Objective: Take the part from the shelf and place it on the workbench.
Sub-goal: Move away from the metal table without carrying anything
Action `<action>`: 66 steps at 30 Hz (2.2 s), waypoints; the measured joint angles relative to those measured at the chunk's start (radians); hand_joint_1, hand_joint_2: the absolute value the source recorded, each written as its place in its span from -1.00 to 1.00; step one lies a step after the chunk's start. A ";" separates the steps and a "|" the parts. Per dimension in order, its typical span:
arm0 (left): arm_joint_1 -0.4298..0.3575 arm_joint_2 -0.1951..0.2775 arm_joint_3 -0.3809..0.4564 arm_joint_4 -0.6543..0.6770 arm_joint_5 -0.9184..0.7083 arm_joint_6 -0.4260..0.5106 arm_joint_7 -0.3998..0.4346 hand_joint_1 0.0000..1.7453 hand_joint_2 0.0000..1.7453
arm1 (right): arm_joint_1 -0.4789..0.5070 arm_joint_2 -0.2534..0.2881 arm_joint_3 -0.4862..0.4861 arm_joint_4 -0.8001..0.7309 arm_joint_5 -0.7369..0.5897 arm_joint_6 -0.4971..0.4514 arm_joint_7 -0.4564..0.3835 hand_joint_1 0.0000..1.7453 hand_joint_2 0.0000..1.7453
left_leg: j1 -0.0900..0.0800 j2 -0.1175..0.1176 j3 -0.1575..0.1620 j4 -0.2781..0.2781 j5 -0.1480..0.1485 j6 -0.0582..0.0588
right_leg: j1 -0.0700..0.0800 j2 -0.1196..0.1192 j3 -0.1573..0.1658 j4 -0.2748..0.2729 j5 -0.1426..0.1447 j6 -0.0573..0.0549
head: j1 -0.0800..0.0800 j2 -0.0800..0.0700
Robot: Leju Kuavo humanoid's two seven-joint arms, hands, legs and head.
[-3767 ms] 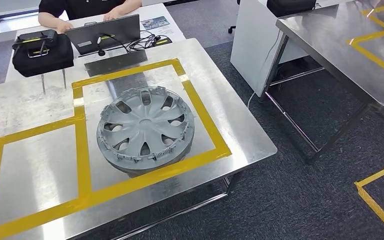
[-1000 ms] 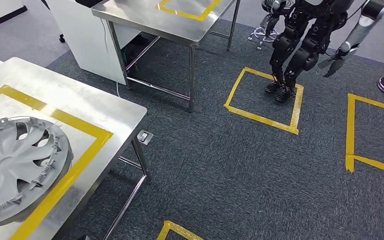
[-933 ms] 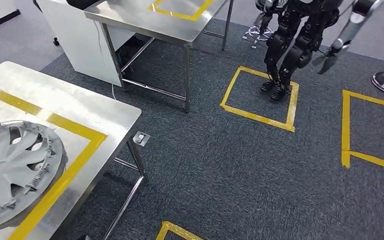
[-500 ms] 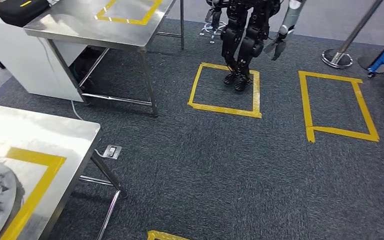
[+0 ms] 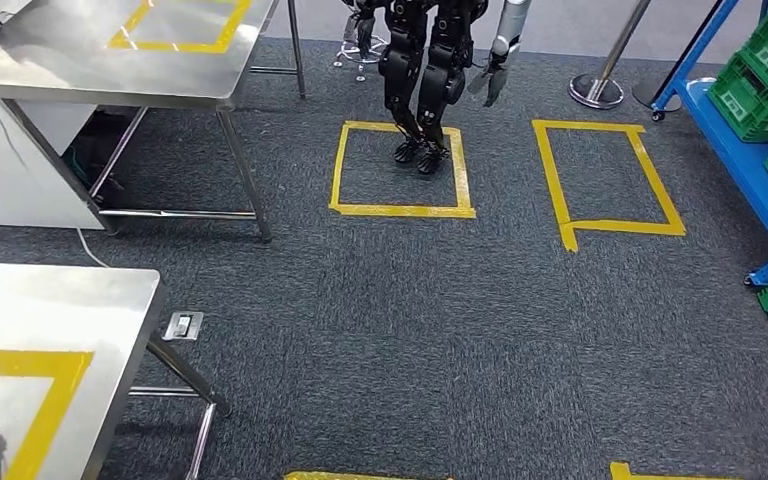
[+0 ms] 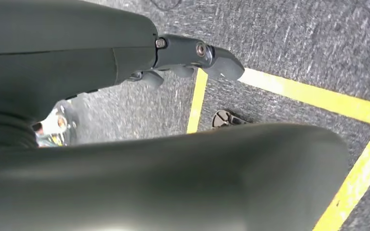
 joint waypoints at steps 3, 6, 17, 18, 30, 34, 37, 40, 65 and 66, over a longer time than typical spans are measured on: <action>-0.010 -0.004 -0.014 -0.003 -0.027 0.018 0.022 -1.00 -1.00 | -0.004 0.000 0.036 0.000 0.067 0.071 0.052 -1.00 -1.00 | 0.000 0.033 0.009 -0.003 -0.007 -0.012 | 0.019 -0.034 0.046 -0.101 0.019 -0.022 | -0.001 0.000; -0.026 -0.010 -0.022 -0.009 -0.034 0.031 0.027 -1.00 -1.00 | -0.003 -0.002 0.070 0.000 0.098 0.098 0.091 -1.00 -1.00 | 0.003 0.026 0.015 0.000 -0.018 -0.027 | 0.015 0.001 0.066 -0.128 0.031 -0.033 | 0.000 0.000; -0.026 -0.021 -0.063 -0.011 -0.150 0.142 0.038 -1.00 -1.00 | -0.002 0.003 0.063 0.001 -0.126 0.010 0.022 -1.00 -1.00 | 0.027 -0.156 -0.037 0.021 0.020 -0.046 | -0.003 0.155 0.077 -0.116 0.029 -0.013 | -0.041 0.000; -0.027 -0.023 -0.070 -0.012 -0.163 0.157 0.039 -1.00 -1.00 | -0.002 0.003 0.060 0.001 -0.128 0.006 0.025 -1.00 -1.00 | 0.026 -0.165 -0.031 0.012 0.015 -0.041 | -0.005 0.166 0.068 -0.112 0.029 -0.006 | -0.041 0.000; -0.027 -0.031 -0.094 -0.017 -0.167 0.116 0.060 -1.00 -1.00 | 0.002 0.005 0.041 0.003 -0.127 0.012 0.046 -1.00 -1.00 | 0.002 -0.003 -0.008 0.002 0.003 0.005 | -0.003 0.010 -0.022 0.036 -0.018 0.005 | 0.001 0.000; -0.030 -0.034 -0.096 -0.020 -0.173 0.127 0.060 -1.00 -1.00 | -0.002 0.004 0.041 0.003 -0.118 0.016 0.055 -1.00 -1.00 | 0.000 0.040 0.007 -0.001 -0.011 -0.012 | 0.017 -0.025 0.045 -0.100 0.016 -0.016 | 0.001 0.000; -0.035 -0.039 -0.097 -0.025 -0.183 0.128 0.060 -1.00 -1.00 | 0.000 0.003 0.041 0.003 -0.111 0.027 0.070 -1.00 -1.00 | 0.004 0.015 0.011 0.013 -0.028 -0.027 | 0.013 0.011 0.071 -0.126 0.029 -0.029 | -0.002 0.000; -0.034 -0.041 -0.098 -0.027 -0.186 0.120 0.063 -1.00 -1.00 | -0.001 0.004 0.041 0.003 -0.106 0.037 0.080 -1.00 -1.00 | 0.008 -0.069 -0.062 0.162 -0.098 -0.036 | 0.005 0.043 0.089 -0.140 0.040 -0.038 | -0.015 0.000; -0.031 -0.046 -0.095 -0.037 -0.160 0.003 0.034 -1.00 -1.00 | 0.001 0.013 0.038 0.006 -0.130 0.043 0.098 -1.00 -1.00 | 0.003 0.048 -0.003 -0.001 0.000 -0.020 | 0.005 -0.030 0.062 -0.104 0.008 -0.001 | 0.000 0.000; -0.032 -0.046 -0.094 -0.039 -0.157 -0.004 0.031 -1.00 -1.00 | 0.002 0.013 0.038 0.006 -0.128 0.044 0.100 -1.00 -1.00 | 0.007 0.053 0.000 0.000 -0.004 -0.026 | 0.003 -0.016 0.068 -0.109 0.009 -0.006 | -0.001 0.000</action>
